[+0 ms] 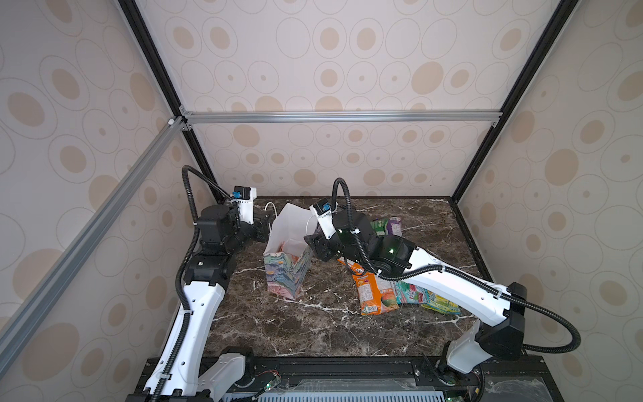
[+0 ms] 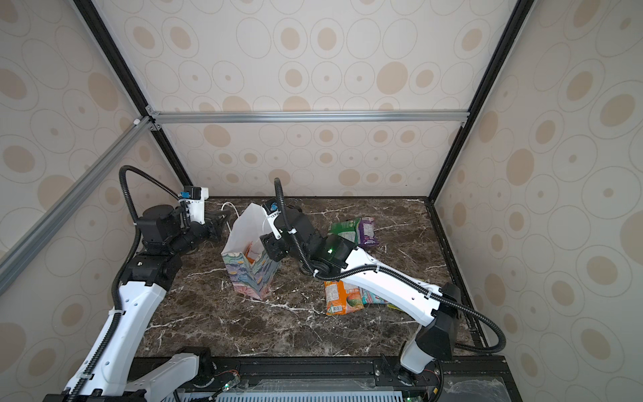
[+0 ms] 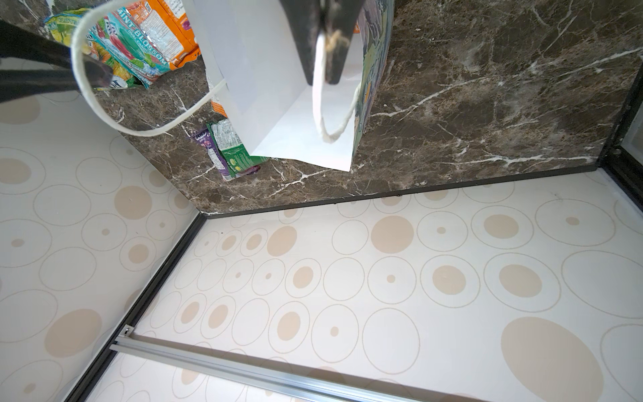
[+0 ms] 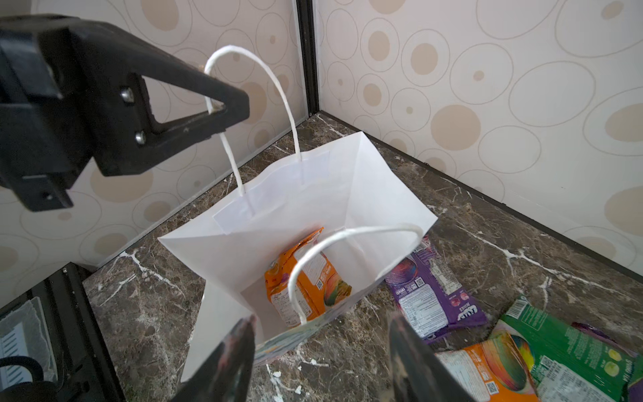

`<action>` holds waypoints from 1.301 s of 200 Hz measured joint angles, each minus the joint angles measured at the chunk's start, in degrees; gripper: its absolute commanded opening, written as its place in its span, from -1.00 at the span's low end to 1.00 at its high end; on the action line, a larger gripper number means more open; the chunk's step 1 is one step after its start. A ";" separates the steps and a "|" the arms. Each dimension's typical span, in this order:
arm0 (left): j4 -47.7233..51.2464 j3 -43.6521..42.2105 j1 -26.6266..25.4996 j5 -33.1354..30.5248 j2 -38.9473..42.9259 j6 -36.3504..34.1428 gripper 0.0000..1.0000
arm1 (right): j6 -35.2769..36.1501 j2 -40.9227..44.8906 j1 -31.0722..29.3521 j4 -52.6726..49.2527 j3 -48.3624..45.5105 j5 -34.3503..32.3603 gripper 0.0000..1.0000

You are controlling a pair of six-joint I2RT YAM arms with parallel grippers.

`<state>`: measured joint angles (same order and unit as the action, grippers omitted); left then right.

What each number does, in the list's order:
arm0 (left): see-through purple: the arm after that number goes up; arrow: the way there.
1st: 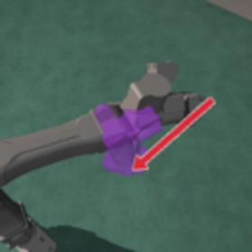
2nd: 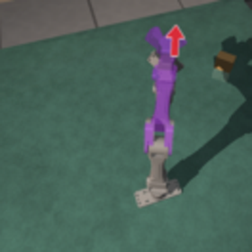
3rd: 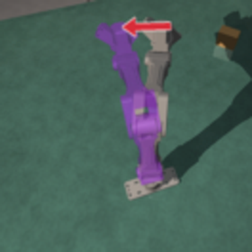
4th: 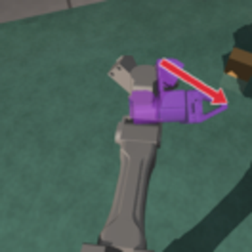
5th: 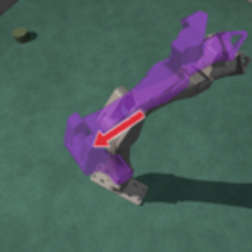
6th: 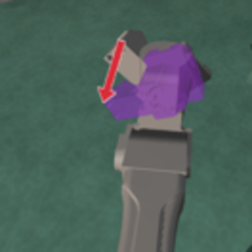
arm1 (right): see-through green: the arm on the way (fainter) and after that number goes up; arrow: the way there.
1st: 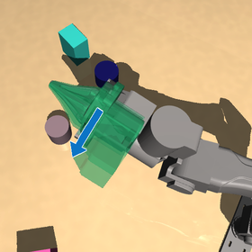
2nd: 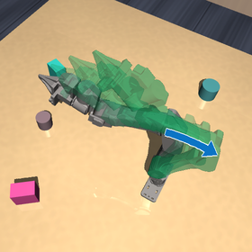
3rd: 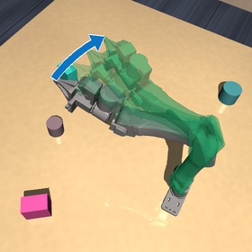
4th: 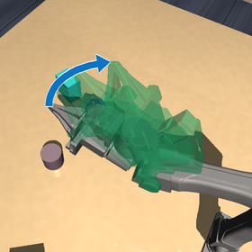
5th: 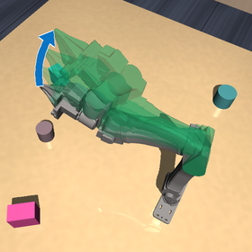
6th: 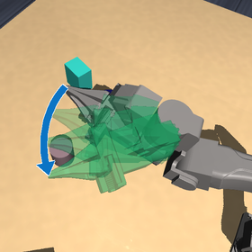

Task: Place the snacks into the paper bag
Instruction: 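Raise the right gripper out of the white bag above its mouth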

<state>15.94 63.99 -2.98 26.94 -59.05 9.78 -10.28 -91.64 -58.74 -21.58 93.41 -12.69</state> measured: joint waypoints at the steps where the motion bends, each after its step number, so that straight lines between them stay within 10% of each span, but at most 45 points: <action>1: 0.00 0.00 0.00 0.00 0.00 0.00 -0.99 | -0.02 -0.04 0.02 0.07 0.00 0.00 0.25; 48: -0.02 0.00 0.00 0.00 0.00 0.00 -0.99 | -0.33 -5.40 1.31 0.98 3.06 1.36 -0.06; 91: -0.02 0.00 0.00 0.02 0.02 0.00 -0.98 | -0.85 -8.20 3.37 0.46 5.18 3.28 -1.00; 260: -0.11 -0.26 0.00 1.66 -0.07 0.04 -0.96 | 3.10 -8.44 4.83 -2.47 9.14 5.88 -0.76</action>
<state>15.84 63.72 -2.98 28.60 -59.11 9.82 -7.18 -100.07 -53.91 -24.05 102.54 -6.81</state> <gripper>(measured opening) 0.048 0.121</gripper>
